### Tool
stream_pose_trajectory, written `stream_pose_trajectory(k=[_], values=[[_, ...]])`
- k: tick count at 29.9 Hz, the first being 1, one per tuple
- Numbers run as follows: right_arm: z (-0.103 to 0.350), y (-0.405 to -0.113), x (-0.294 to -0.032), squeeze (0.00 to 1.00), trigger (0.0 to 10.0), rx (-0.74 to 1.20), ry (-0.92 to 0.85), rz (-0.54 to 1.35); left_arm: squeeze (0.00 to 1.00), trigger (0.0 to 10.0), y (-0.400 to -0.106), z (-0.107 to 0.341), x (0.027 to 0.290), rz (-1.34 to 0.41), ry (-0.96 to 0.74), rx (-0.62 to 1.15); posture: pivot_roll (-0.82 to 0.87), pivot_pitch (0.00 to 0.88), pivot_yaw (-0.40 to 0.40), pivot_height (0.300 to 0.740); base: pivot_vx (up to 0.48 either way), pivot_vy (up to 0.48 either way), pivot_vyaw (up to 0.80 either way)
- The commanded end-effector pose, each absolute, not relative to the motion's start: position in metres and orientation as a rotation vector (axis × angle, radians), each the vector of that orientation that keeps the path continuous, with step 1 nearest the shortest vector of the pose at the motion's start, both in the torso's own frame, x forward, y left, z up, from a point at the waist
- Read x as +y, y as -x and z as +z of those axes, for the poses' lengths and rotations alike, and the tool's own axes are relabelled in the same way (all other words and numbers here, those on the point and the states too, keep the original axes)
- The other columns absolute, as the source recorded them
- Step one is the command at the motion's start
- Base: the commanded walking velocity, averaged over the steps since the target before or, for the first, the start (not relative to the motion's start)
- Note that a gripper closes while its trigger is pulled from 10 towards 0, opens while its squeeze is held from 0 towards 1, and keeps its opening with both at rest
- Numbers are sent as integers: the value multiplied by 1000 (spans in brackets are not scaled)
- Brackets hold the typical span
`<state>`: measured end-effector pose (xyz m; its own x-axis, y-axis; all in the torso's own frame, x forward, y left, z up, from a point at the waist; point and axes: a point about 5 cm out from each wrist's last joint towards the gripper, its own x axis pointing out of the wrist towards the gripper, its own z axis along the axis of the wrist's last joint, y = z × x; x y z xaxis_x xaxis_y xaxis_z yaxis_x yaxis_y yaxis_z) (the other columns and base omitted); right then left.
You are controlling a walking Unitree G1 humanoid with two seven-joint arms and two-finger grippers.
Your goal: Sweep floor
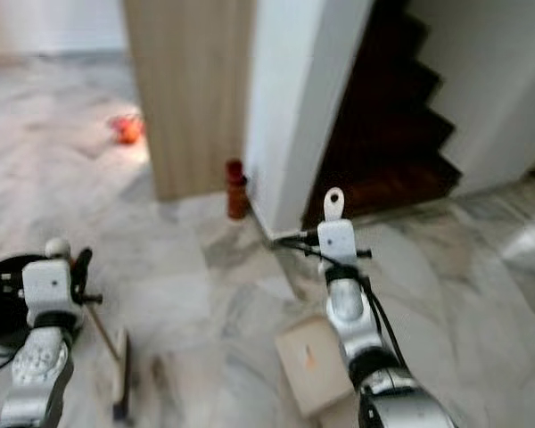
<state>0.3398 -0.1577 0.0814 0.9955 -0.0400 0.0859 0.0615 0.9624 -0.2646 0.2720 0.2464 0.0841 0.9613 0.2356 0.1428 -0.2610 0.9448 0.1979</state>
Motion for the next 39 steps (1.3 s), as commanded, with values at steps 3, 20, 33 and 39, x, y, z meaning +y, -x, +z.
stream_pose_trajectory(k=[3, 20, 33, 39], values=[[85, -341, -164, 0, 10000, -94, 282, -65, 0, 10000, -275, 89, 241, 240, -217, -148, 198, 0, -60, 740, 0, 0, -800], [79, -339, -165, 0, 10000, -56, 190, -122, 0, 10000, -275, 90, 241, 233, -215, -148, 199, 0, -48, 740, 0, 0, -800], [74, -339, -162, 0, 10000, -1, 97, -202, 0, 10000, -291, 107, 251, 182, -257, -163, 228, 0, 36, 740, 0, 0, -800], [75, -341, -157, 0, 10000, -6, 156, -186, 0, 10000, -300, 118, 257, 162, -277, -177, 231, 0, 71, 740, 0, 0, -800]])
